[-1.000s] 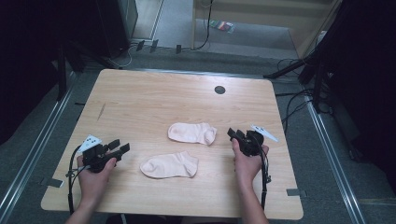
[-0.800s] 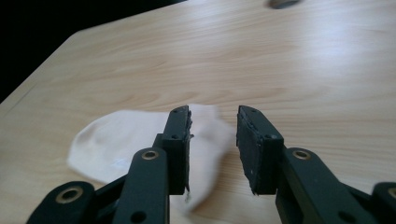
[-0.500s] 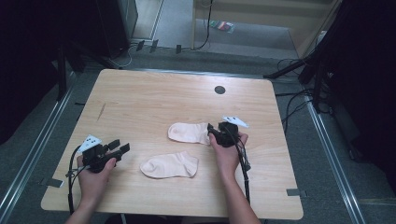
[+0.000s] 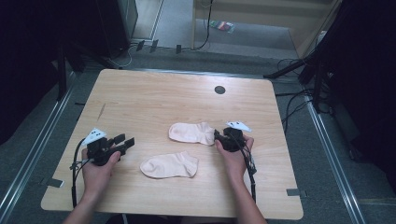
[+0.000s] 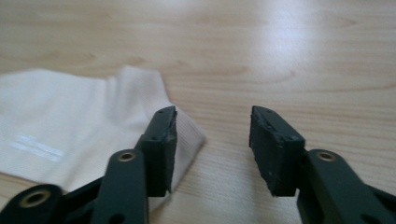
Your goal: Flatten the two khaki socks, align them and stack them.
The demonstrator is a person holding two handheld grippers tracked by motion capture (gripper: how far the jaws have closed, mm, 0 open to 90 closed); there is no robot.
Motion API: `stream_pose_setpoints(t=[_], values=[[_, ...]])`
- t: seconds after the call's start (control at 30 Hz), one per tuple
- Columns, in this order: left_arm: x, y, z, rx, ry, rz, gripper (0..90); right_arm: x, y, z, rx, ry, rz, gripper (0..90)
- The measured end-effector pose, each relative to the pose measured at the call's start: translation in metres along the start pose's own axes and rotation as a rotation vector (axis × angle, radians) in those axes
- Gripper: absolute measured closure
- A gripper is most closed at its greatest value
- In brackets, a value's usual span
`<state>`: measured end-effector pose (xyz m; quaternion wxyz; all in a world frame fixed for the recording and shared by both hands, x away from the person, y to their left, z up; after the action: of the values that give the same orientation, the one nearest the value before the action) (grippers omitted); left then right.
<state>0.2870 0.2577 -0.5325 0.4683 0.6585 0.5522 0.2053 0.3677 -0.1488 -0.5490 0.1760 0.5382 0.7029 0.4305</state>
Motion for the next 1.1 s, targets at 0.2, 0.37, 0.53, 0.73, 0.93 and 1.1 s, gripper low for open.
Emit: stream_pose_setpoints(t=[0.2,0.37,0.53,0.73,0.93,1.1], values=[[-0.021,0.019,0.033,0.077,-0.017,0.060,50.0,0.001,0.007,-0.005,-0.012,0.084,0.016,60.0],[-0.040,0.029,0.063,0.141,-0.025,0.089,56.4,0.005,0.008,-0.001,0.006,0.086,0.000,59.9],[-0.060,0.035,0.087,0.204,-0.028,0.145,56.0,0.004,0.007,0.004,0.010,0.071,-0.010,59.4],[-0.079,0.037,0.109,0.246,-0.008,0.208,62.5,0.001,0.004,0.008,0.035,0.102,0.012,62.5],[-0.091,0.036,0.123,0.308,-0.013,0.246,72.6,0.007,0.001,0.009,0.065,0.090,-0.039,64.7],[-0.091,0.034,0.128,0.346,-0.002,0.256,86.1,0.012,-0.004,0.010,0.068,0.053,-0.106,73.2]])
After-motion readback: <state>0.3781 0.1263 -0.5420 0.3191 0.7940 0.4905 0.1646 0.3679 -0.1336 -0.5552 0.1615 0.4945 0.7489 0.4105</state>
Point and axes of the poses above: each handheld gripper's, and its own axes: z roughly forward along the jaws, y roughly out of its top, x roughly to its left, the point moved 1 cm from there along z, roughly forward along the jaws, and after that the axes turned 7 degrees about y, right-handed, at the moved point
